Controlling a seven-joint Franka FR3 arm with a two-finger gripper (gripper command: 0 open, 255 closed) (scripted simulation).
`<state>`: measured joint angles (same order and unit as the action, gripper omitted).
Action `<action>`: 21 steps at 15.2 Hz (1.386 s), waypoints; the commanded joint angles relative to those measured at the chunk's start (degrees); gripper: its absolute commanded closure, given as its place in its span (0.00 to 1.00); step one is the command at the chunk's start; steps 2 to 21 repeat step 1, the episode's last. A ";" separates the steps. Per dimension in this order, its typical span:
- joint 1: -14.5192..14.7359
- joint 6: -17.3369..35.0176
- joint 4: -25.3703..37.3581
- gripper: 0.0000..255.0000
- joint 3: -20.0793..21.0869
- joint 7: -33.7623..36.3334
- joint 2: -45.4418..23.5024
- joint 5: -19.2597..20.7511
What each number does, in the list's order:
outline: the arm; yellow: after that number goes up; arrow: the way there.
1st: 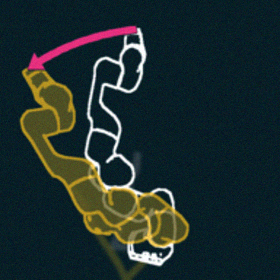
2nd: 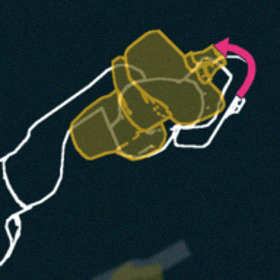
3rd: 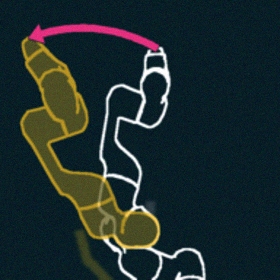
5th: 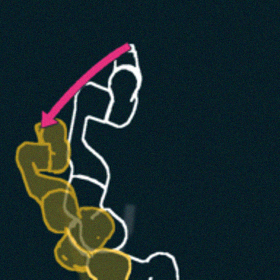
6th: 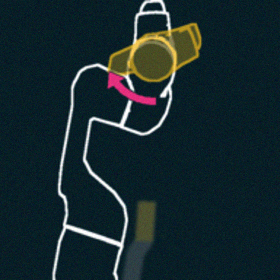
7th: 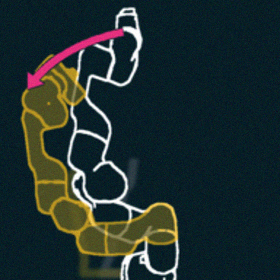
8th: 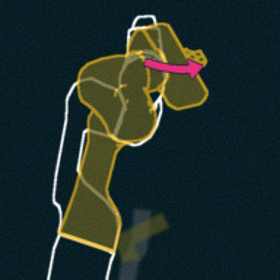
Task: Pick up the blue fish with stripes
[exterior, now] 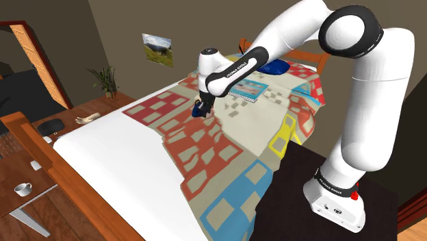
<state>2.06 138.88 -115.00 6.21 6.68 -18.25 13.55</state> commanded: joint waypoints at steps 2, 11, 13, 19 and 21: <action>-0.04 -0.43 0.17 1.00 0.05 -0.16 0.26 -0.14; -0.04 -0.43 0.17 1.00 0.05 -0.16 0.26 -0.14; -0.04 -0.43 0.17 1.00 0.05 -0.16 0.26 -0.14; -0.04 -0.43 0.17 1.00 0.05 -0.16 0.26 -0.14; -0.04 -0.43 0.17 1.00 0.05 -0.16 0.26 -0.14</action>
